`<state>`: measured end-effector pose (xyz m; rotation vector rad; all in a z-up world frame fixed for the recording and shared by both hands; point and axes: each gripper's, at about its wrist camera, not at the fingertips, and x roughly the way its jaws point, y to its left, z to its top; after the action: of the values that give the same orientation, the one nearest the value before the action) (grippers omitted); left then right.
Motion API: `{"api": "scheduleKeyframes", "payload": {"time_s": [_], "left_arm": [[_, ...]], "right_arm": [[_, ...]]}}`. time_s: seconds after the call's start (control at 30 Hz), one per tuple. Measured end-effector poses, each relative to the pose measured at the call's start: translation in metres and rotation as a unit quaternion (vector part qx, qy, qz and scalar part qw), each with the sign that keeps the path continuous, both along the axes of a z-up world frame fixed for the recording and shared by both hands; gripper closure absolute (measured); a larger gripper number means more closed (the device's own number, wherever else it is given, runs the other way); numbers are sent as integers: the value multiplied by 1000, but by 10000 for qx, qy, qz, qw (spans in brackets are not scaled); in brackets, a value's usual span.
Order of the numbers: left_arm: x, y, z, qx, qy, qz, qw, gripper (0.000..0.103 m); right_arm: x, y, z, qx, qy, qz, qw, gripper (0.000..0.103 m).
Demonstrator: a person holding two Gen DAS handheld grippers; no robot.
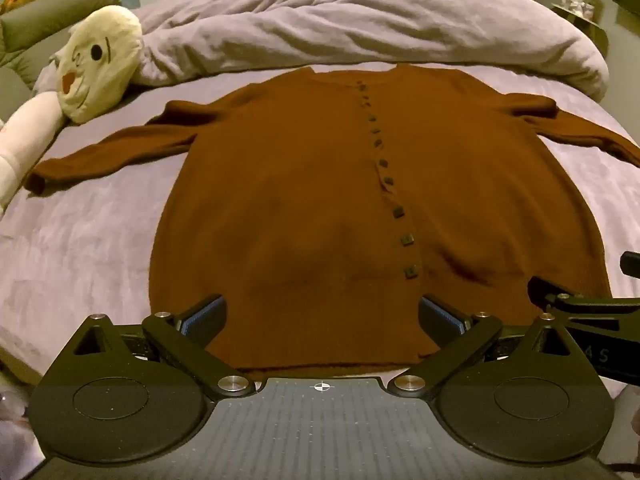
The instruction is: Fold small clothes
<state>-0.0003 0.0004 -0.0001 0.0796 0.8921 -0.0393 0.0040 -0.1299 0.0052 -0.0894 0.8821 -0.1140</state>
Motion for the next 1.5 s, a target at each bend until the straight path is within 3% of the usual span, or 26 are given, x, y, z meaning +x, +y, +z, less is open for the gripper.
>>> {"api": "scheduleKeyframes", "payload": {"time_s": [1.5], "left_arm": [[-1, 3, -10, 88, 120, 47, 9999, 0]], "right_arm": [[0, 0, 0, 28, -19, -22, 10000, 4]]}}
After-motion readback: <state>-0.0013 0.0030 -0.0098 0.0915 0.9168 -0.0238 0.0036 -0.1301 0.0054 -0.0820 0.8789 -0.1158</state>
